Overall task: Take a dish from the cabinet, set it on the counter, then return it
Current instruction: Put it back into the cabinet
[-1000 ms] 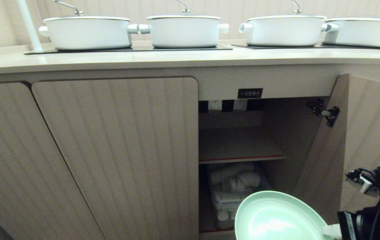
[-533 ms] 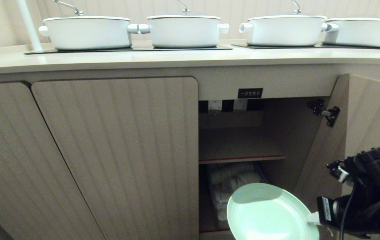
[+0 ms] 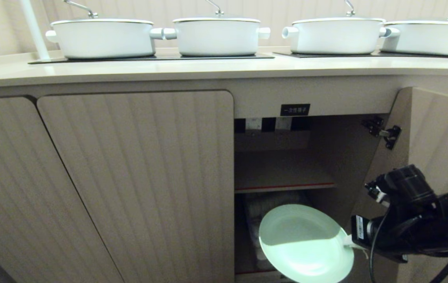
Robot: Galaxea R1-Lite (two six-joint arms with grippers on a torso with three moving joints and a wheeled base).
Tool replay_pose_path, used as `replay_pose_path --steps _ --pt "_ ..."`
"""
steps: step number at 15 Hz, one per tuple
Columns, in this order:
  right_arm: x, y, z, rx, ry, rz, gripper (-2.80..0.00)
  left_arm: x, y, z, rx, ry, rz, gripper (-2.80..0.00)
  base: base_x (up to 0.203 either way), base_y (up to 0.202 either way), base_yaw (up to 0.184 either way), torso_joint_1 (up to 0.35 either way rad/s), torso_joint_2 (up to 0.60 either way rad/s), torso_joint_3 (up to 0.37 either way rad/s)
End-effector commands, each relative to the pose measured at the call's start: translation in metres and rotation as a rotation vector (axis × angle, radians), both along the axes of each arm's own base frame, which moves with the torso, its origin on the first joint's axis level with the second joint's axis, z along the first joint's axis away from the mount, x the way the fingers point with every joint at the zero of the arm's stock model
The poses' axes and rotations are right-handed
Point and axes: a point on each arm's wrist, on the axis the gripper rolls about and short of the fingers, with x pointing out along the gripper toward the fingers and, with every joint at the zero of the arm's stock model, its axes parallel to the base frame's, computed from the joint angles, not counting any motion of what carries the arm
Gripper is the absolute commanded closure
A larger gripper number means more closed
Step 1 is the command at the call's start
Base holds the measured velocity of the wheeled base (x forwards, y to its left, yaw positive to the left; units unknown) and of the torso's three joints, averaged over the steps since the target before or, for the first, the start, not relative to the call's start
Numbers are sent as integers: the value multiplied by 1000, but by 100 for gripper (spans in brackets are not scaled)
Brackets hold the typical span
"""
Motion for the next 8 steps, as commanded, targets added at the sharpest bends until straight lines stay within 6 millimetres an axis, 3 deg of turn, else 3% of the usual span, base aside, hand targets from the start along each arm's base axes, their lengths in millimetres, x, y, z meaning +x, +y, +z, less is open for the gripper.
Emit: replay_pose_path --steps 1,8 --pt "10 2 -7 -1 22 -12 0 0 0 0 0 0 0 0 0 0 0 0 0 0" --pt "49 11 -18 -30 28 -112 0 0 0 0 0 0 0 0 0 0 0 0 0 0"
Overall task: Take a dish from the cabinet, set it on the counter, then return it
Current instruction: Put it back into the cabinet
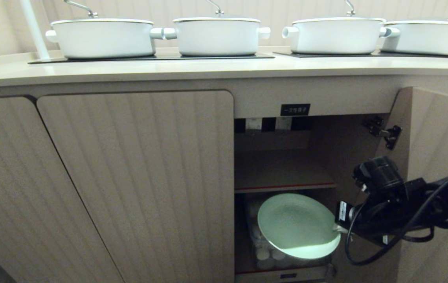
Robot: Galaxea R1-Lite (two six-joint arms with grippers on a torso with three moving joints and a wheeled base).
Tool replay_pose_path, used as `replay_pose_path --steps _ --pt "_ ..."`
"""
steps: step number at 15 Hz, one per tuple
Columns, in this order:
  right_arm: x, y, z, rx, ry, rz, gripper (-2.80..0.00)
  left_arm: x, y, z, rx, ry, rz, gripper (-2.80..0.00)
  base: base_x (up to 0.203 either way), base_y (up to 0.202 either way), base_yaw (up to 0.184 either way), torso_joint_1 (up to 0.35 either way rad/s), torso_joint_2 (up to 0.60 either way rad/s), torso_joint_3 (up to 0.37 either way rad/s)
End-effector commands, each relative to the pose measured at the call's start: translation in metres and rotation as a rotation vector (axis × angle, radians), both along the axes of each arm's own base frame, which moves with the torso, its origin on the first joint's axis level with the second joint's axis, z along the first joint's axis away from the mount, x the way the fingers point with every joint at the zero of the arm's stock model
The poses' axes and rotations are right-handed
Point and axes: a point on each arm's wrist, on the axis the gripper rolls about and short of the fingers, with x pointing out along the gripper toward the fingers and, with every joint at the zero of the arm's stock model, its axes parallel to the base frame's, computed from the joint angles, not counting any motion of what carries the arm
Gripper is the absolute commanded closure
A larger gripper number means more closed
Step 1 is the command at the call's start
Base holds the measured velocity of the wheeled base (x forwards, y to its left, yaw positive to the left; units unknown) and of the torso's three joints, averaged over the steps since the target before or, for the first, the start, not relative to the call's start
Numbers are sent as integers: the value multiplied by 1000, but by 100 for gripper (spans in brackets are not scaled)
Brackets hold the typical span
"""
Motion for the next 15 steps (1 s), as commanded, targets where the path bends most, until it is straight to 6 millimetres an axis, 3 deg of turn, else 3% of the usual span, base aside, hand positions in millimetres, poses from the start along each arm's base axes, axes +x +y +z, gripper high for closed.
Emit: replay_pose_path --steps 1,15 --pt "11 3 -8 0 19 -11 0 0 0 0 0 0 1 0 0 0 0 0 0 0" --pt "77 11 -21 0 -25 -162 0 0 0 0 0 0 -1 0 0 0 0 0 0 0"
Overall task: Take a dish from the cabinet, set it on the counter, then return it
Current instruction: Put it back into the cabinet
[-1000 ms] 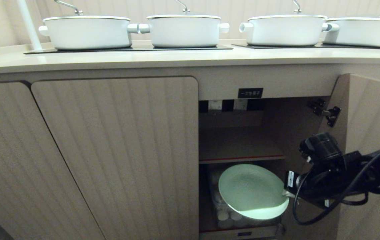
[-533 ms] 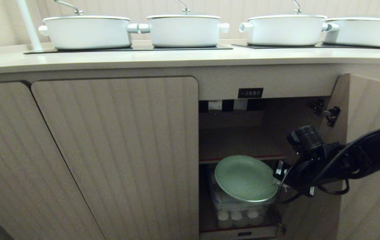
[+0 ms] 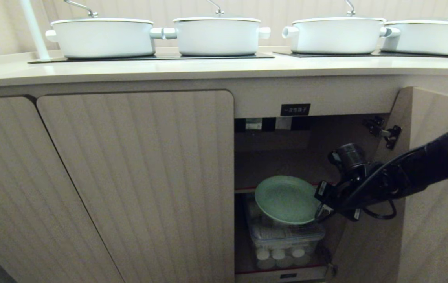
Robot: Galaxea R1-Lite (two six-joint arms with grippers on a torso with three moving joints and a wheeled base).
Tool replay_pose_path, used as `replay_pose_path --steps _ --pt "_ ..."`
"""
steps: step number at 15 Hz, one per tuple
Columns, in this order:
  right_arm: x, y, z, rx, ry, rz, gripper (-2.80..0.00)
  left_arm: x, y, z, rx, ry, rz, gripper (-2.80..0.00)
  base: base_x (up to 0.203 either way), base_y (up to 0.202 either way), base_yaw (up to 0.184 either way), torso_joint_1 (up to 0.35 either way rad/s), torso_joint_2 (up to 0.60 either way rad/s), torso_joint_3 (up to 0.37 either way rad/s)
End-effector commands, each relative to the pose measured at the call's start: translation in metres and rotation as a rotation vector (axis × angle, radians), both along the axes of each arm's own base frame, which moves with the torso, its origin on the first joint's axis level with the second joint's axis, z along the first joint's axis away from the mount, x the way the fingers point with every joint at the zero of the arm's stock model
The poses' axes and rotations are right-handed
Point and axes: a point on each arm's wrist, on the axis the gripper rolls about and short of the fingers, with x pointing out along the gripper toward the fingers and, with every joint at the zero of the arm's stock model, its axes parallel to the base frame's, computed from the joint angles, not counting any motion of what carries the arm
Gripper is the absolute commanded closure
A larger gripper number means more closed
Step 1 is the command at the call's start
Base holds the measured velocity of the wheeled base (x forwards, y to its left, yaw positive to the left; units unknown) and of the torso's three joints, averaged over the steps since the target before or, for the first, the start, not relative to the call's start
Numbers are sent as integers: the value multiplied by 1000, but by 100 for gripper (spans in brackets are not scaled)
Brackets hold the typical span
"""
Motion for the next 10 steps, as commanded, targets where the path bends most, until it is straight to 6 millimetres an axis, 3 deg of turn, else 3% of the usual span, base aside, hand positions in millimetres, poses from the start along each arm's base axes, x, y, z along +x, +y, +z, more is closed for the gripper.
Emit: replay_pose_path --steps 1,10 --pt "6 0 -7 -7 11 -12 0 0 0 0 0 -1 -1 0 0 0 0 0 0 0" --pt "31 5 -4 -10 -8 -113 0 0 0 0 0 -2 0 0 0 0 0 0 0 0"
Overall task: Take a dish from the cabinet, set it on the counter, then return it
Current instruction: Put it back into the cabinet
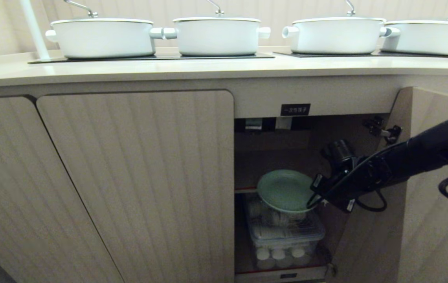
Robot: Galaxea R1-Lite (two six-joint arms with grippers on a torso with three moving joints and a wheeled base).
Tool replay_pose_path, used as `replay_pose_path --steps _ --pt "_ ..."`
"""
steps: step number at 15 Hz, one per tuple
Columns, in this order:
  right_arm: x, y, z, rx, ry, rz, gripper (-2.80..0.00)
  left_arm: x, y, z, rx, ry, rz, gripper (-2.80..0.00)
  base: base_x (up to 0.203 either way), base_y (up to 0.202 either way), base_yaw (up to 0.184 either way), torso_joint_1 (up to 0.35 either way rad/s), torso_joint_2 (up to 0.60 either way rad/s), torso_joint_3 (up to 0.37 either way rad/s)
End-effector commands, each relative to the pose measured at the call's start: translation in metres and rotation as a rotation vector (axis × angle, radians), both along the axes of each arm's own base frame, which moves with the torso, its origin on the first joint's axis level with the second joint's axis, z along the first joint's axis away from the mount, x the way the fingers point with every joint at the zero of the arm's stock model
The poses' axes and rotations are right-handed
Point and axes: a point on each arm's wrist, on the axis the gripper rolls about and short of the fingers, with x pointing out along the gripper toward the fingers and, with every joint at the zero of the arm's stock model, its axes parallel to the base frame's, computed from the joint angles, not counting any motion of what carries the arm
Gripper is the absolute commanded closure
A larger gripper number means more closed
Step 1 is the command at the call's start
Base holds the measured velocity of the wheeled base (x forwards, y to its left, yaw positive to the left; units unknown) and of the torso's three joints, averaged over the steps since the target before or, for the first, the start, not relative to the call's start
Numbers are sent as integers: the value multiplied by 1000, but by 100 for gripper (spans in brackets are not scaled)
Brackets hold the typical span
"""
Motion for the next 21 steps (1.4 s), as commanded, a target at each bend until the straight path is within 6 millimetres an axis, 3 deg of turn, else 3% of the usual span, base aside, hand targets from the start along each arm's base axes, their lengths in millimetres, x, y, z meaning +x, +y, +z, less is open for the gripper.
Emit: replay_pose_path --steps 1,21 --pt "6 1 -1 6 0 -25 0 0 0 0 -1 0 0 0 0 0 0 0 0 0" --pt "44 8 -11 42 -54 -175 0 0 0 0 0 0 0 0 0 0 0 0 0 0"
